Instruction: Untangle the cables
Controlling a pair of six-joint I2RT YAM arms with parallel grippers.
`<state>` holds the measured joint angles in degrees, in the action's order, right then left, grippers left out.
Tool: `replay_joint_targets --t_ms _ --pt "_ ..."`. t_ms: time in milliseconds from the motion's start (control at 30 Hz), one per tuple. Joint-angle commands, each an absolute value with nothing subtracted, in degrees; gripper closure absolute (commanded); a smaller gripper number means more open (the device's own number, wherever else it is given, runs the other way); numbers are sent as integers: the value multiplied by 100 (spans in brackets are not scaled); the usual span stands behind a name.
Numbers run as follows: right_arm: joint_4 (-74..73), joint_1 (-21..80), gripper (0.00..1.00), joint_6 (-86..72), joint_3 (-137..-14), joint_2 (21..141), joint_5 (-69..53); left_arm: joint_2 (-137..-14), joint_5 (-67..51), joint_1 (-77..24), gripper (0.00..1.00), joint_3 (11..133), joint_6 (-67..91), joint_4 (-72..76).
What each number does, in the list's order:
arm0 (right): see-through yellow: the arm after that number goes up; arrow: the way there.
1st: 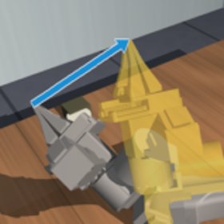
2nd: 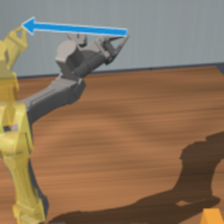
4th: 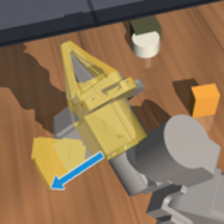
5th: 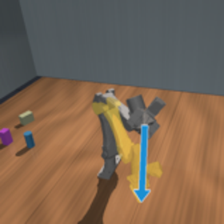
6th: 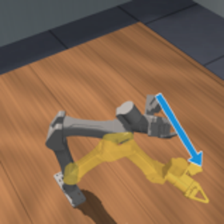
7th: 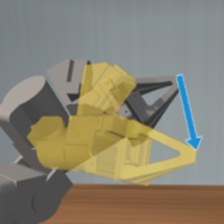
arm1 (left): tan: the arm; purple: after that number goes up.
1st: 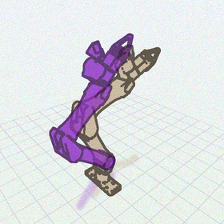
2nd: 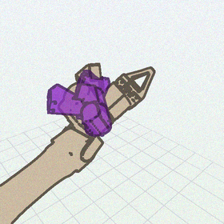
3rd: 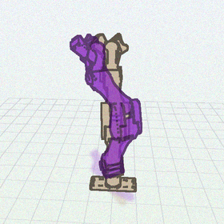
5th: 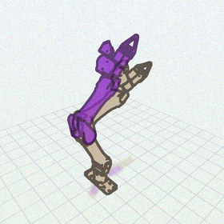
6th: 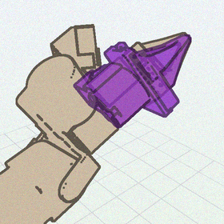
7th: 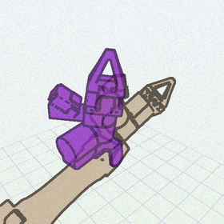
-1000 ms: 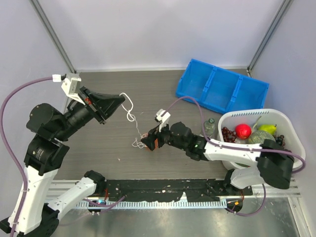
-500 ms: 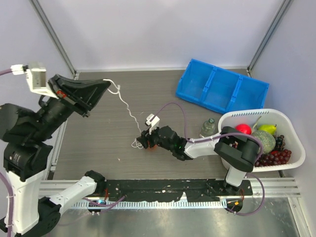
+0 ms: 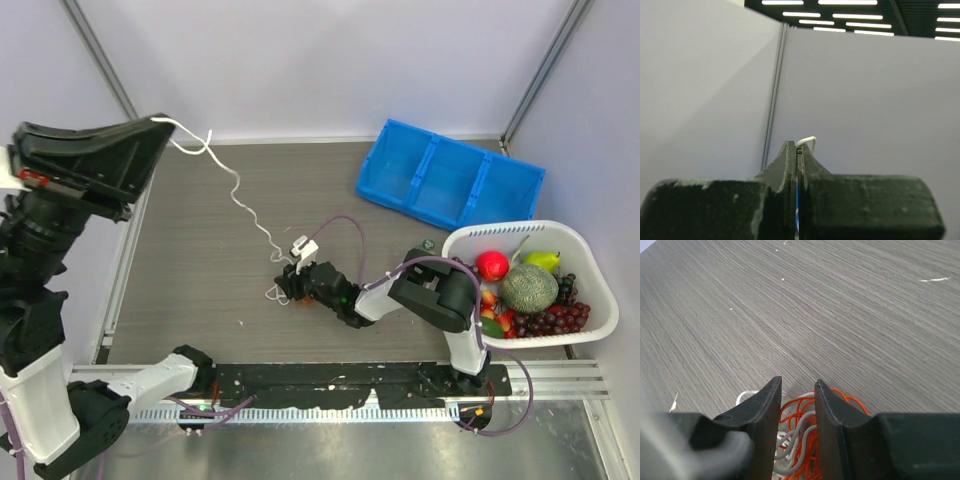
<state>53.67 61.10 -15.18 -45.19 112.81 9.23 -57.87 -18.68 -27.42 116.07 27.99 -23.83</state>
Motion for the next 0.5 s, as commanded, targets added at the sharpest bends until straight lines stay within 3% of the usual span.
replay_joint_targets --t_ms 0,167,267,400,467 --pt "6072 6065 63 -1722 -4474 11487 1345 -6081 -1705 -2760 100 12689 2725 -2048" --pt "6276 6021 59 -1749 -4184 11461 1397 -6503 -1661 -2751 100 13658 2619 -2171" --pt "5960 6021 46 -1740 -4114 11102 1319 -6452 -1670 -2760 100 13274 2672 -2022" --pt "4767 6021 36 -1889 -4218 10092 1485 -6302 -1451 -2760 100 12614 2506 -2039" --pt "3494 6021 34 -1986 -4612 9582 1695 -6232 -1354 -2760 100 12332 2400 -2083"
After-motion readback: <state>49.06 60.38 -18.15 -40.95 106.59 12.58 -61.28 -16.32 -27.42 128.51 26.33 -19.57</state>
